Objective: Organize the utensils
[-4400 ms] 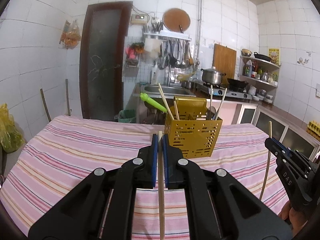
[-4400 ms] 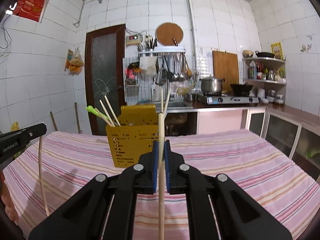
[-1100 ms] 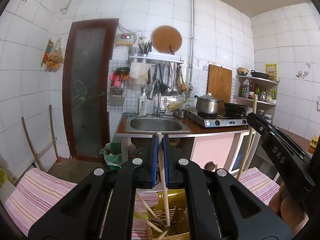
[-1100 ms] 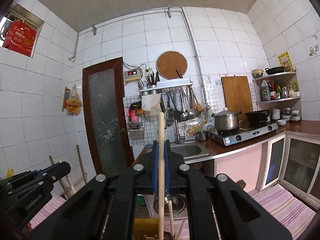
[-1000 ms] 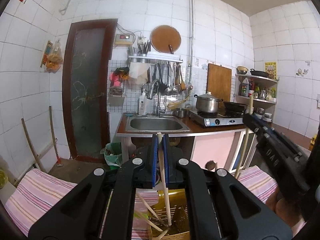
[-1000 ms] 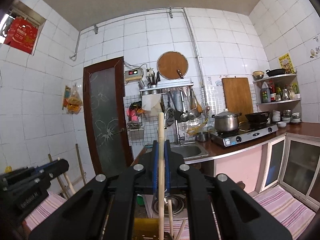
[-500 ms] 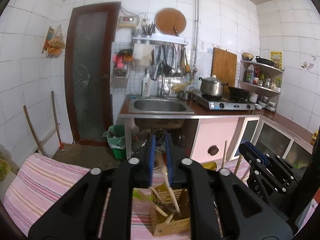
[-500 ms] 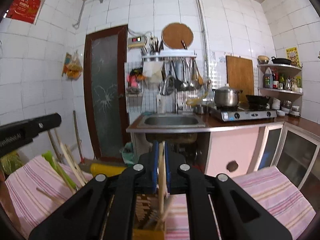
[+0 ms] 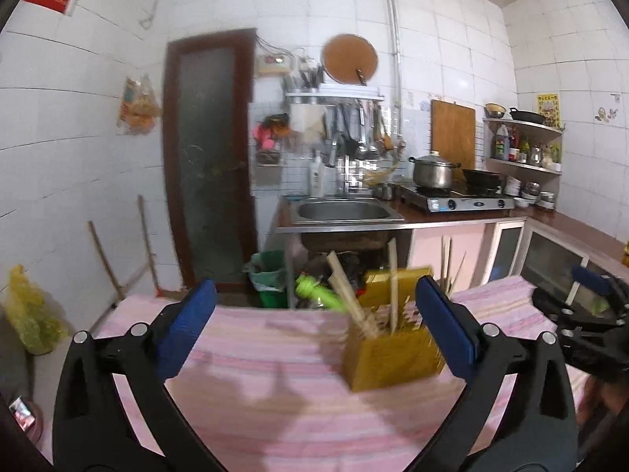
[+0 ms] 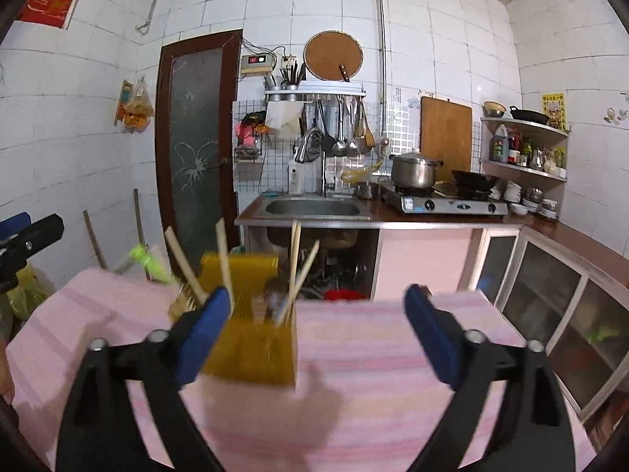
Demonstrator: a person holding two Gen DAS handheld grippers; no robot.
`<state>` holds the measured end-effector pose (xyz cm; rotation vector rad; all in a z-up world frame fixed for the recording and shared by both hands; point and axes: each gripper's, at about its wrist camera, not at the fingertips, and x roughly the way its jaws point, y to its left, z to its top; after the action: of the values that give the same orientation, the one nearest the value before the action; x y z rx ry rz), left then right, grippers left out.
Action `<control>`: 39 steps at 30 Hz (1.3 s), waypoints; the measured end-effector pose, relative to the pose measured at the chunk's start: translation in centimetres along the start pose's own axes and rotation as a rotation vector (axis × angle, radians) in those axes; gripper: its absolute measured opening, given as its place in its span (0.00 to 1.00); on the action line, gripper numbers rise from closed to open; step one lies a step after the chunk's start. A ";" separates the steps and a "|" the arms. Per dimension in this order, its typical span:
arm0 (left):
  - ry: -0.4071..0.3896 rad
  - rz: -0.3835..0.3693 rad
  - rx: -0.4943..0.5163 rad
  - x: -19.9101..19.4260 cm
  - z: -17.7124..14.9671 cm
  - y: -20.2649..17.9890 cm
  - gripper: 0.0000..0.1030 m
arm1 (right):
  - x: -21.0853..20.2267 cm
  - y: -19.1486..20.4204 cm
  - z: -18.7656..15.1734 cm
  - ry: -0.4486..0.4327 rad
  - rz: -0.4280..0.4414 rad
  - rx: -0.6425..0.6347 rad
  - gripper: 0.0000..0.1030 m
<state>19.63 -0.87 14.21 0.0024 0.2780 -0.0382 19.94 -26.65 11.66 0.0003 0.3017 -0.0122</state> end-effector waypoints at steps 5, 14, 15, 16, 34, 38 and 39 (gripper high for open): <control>0.054 -0.036 -0.068 -4.8 -5.8 1.7 0.95 | -5.1 1.1 -6.1 0.052 0.003 0.030 0.96; 0.032 0.018 0.003 -10.5 -14.4 1.2 0.95 | -10.4 4.9 -13.8 0.045 -0.026 -0.039 0.96; 0.035 0.023 0.003 -10.7 -15.2 1.2 0.95 | -10.8 5.1 -14.5 0.038 -0.030 -0.040 0.96; 0.035 0.030 0.005 -11.0 -16.0 1.3 0.95 | -11.0 5.2 -14.8 0.034 -0.029 -0.035 0.96; -0.038 0.077 0.003 -11.9 -17.7 1.6 0.95 | -12.3 4.4 -16.1 -0.049 -0.040 0.045 0.96; -0.047 0.080 0.006 -12.1 -17.7 1.7 0.95 | -12.1 4.4 -16.2 -0.045 -0.041 0.043 0.96; -0.049 0.081 0.006 -12.1 -17.7 1.7 0.95 | -12.1 4.4 -16.2 -0.048 -0.041 0.045 0.96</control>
<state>3.20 1.38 0.47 0.0189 0.2283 0.0413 3.63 -22.11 -0.18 0.0386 0.2531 -0.0597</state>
